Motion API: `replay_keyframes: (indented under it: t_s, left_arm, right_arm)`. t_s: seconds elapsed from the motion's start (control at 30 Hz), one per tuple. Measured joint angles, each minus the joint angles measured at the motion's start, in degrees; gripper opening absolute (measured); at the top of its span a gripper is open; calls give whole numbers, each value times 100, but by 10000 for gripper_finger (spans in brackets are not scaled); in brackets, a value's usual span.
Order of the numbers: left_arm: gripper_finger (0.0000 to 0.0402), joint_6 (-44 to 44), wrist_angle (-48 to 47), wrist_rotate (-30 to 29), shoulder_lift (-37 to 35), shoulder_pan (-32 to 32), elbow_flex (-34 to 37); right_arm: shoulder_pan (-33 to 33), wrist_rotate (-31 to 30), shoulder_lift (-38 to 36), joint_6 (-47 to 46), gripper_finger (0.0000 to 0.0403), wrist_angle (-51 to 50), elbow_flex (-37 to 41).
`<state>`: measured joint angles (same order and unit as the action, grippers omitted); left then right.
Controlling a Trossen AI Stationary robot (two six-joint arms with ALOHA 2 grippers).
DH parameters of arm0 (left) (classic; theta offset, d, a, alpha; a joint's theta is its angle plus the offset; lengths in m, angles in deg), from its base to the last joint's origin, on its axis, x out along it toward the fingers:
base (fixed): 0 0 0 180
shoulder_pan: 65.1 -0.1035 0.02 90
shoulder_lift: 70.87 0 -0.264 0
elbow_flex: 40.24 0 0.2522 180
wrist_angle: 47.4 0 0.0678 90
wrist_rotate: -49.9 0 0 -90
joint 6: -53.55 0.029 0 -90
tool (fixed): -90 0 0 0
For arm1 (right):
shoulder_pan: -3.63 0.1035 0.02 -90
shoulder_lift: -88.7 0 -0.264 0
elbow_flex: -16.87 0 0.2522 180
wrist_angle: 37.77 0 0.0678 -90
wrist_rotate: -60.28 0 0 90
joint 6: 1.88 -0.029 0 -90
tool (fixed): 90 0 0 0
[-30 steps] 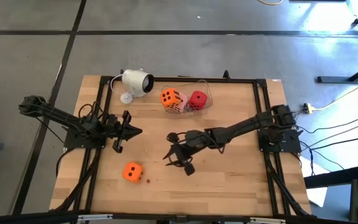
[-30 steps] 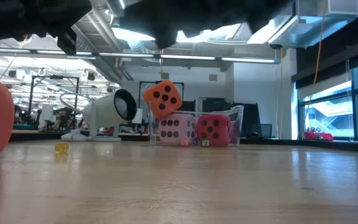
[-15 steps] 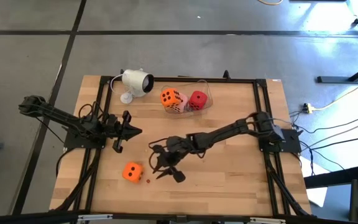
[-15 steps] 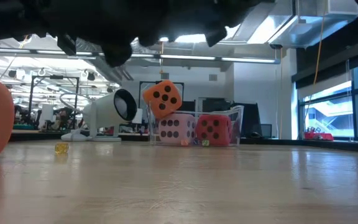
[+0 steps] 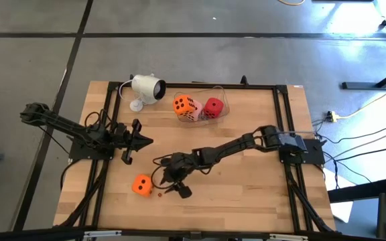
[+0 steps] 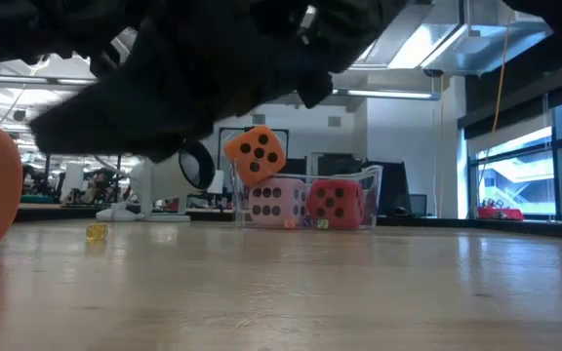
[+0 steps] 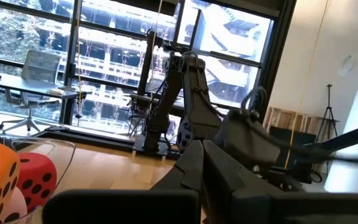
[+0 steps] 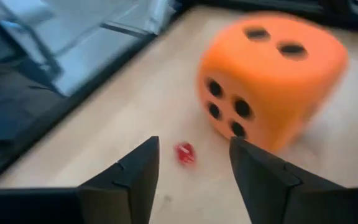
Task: Pick & Place Dice
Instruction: Put the small red die into the transparent bin
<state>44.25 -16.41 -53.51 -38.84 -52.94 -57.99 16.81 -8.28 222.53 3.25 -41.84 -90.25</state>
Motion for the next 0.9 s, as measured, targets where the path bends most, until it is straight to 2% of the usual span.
replay_keyframes:
  t_s: [0.17,0.63,0.9]
  left_arm:
    - [6,0,0,0,0,0,0]
    - [6,-1,0,0,0,0,0]
    - [8,0,0,0,-1,0,0]
  right_arm:
    - [28,-465,164,-5,213,-41,-2]
    - [191,-541,201,36,212,51,0]
    - [388,-1185,201,-170,212,54,-168]
